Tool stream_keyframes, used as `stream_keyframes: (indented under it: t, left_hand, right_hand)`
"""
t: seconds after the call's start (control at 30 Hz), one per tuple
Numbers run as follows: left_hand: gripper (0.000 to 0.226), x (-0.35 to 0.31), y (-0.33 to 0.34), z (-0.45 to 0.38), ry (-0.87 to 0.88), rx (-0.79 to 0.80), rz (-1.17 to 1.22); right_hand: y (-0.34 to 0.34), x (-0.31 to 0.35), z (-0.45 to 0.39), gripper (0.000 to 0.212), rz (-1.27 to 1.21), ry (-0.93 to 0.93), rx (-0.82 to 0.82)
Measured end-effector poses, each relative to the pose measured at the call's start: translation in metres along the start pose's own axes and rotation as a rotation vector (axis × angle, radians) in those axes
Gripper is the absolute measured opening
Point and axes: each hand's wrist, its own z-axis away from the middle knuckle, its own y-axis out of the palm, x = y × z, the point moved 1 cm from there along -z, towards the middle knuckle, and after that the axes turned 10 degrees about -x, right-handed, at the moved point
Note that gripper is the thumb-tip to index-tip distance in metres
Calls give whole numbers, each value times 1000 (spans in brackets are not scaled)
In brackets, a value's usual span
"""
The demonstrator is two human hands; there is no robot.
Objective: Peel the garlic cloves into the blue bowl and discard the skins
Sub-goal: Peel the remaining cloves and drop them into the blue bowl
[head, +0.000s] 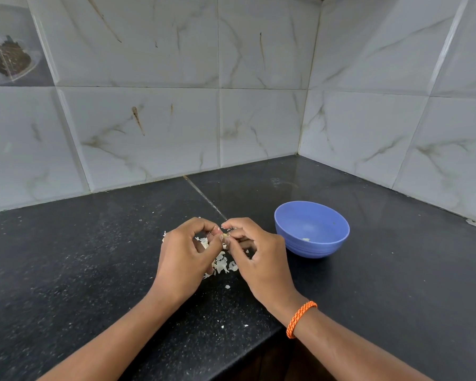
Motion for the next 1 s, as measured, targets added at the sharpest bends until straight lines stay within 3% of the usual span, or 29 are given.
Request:
stream_keyframes:
  t: [0.3,1.0]
  left_hand:
    - [15,-1,5,2,82,51,-70]
    - [13,4,7,3,80,48,-53]
  right_hand:
    - [1,0,-1,28,-20,-2,14]
    - [-1,3,-2,37,-39,20,-39]
